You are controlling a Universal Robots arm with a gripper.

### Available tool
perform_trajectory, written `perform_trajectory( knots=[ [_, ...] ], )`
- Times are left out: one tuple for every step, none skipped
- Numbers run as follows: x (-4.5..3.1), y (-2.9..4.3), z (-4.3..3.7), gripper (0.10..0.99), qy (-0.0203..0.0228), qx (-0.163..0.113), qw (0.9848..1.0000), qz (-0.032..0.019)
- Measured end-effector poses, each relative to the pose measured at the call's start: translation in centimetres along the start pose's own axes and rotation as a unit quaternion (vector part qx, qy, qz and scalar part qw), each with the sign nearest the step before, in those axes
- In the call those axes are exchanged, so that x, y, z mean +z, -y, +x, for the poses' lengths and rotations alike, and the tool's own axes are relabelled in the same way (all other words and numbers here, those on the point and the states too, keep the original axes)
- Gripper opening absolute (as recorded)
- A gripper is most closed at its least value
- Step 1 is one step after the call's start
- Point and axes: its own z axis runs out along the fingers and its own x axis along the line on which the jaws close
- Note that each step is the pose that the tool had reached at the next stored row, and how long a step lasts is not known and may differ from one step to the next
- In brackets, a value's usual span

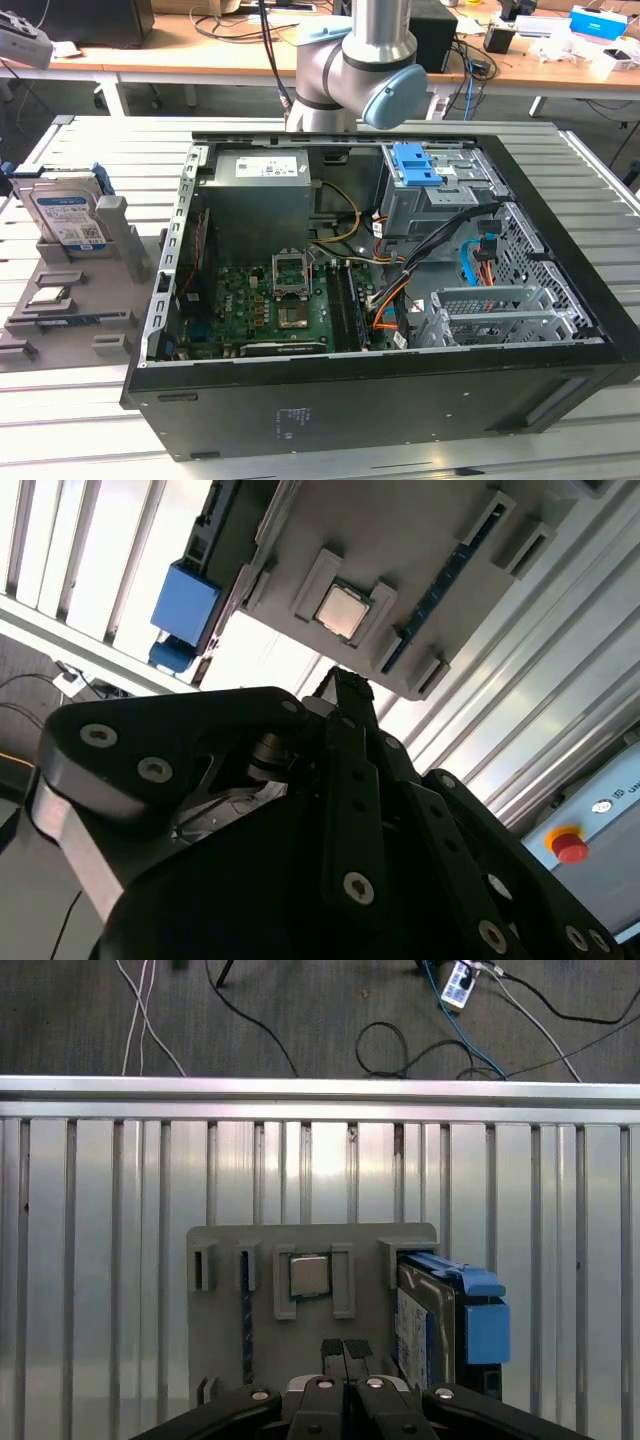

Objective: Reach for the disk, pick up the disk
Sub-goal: 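Pick up the disk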

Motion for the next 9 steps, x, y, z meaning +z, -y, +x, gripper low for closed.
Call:
perform_trajectory(
  knots=[
    [0.00, 0.00, 0.00, 0.106, -0.0002, -0.004, 1.0000, 0.0000],
    [0.00, 0.00, 0.00, 0.106, -0.0004, -0.011, 0.9999, 0.0000],
    [0.00, 0.00, 0.00, 0.106, -0.0007, -0.018, 0.9998, 0.0000],
    [0.00, 0.00, 0.00, 0.106, -0.0008, -0.022, 0.9998, 0.0000],
    [0.00, 0.00, 0.00, 0.106, -0.0010, -0.026, 0.9997, 0.0000],
    [0.00, 0.00, 0.00, 0.106, -0.0012, -0.031, 0.9995, 0.0000],
    [0.00, 0.00, 0.00, 0.106, -0.0013, -0.035, 0.9994, 0.0000],
    [0.00, 0.00, 0.00, 0.106, -0.0015, -0.040, 0.9992, 0.0000],
    [0.00, 0.00, 0.00, 0.106, -0.0016, -0.043, 0.9991, 0.0000]
  ],
)
